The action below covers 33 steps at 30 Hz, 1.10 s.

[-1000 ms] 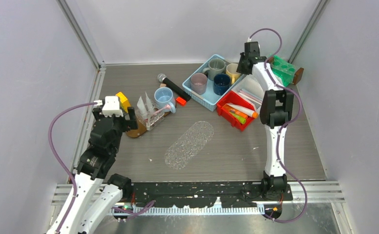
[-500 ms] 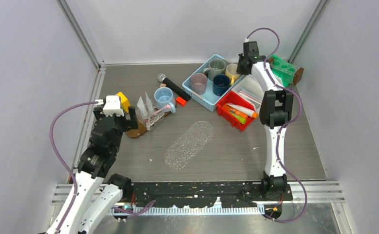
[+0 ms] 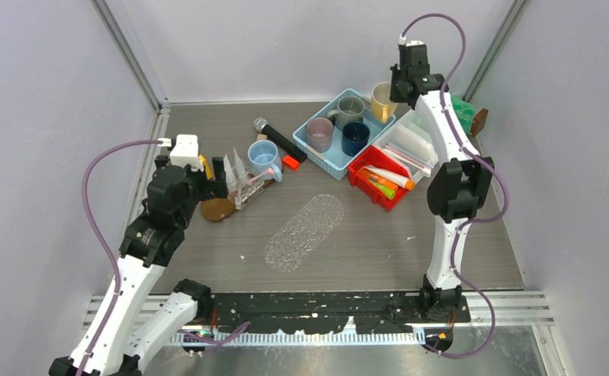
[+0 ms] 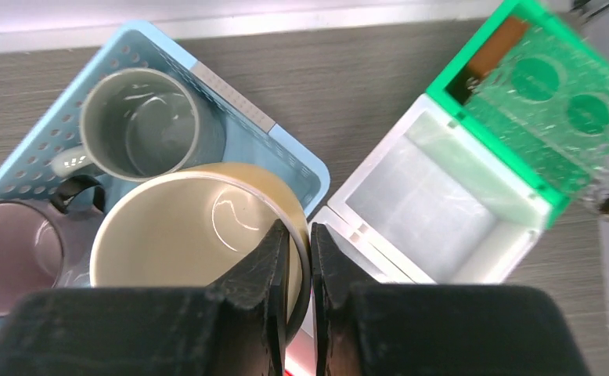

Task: Prepare toiletry sets of a toothbrush and toothpaste on the tray
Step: Pick up the cup from the storage box.

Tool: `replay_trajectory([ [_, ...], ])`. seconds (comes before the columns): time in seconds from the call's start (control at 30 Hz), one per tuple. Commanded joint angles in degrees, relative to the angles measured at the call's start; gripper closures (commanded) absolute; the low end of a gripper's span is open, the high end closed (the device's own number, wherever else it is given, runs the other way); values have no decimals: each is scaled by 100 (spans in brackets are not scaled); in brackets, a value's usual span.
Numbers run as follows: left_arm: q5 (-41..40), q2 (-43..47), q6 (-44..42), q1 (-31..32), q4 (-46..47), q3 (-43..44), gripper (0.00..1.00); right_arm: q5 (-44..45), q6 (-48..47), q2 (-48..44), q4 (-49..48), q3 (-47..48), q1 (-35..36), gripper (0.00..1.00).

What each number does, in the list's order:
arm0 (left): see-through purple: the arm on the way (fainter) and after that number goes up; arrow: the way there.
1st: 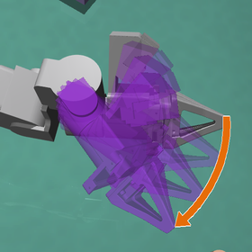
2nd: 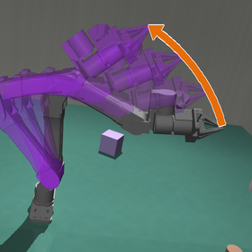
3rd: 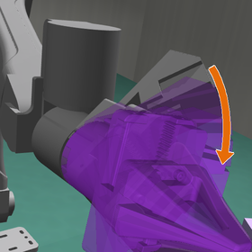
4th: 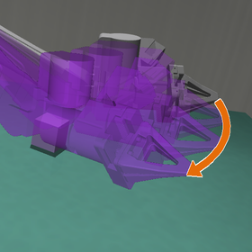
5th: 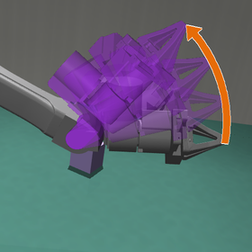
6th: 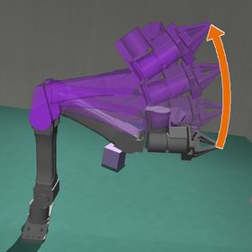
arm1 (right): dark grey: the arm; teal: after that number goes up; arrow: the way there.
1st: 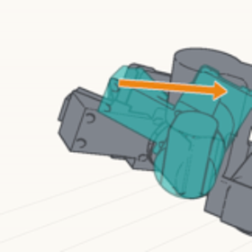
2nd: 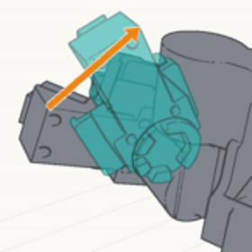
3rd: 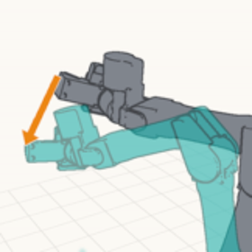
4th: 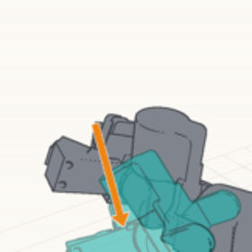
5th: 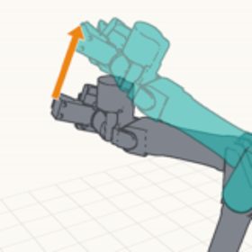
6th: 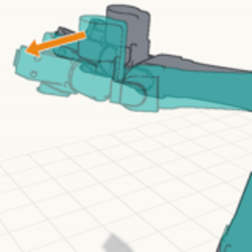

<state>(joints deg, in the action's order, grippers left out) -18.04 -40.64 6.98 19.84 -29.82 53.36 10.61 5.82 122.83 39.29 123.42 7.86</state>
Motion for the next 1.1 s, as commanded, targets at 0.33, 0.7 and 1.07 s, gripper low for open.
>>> replay_trajectory([
  [0.33,1016,-711,1142,-24,-1349,1619,8,794,-490,-2528,-311,-1254,1294,100],
  [0.7,1882,-1394,1998,484,-1614,2242,16,1173,-131,-4079,-437,-2976,2946,100],
  [1.07,680,-2225,2572,2322,-1013,2481,18,1550,520,-4639,-520,-3914,3841,100],
])
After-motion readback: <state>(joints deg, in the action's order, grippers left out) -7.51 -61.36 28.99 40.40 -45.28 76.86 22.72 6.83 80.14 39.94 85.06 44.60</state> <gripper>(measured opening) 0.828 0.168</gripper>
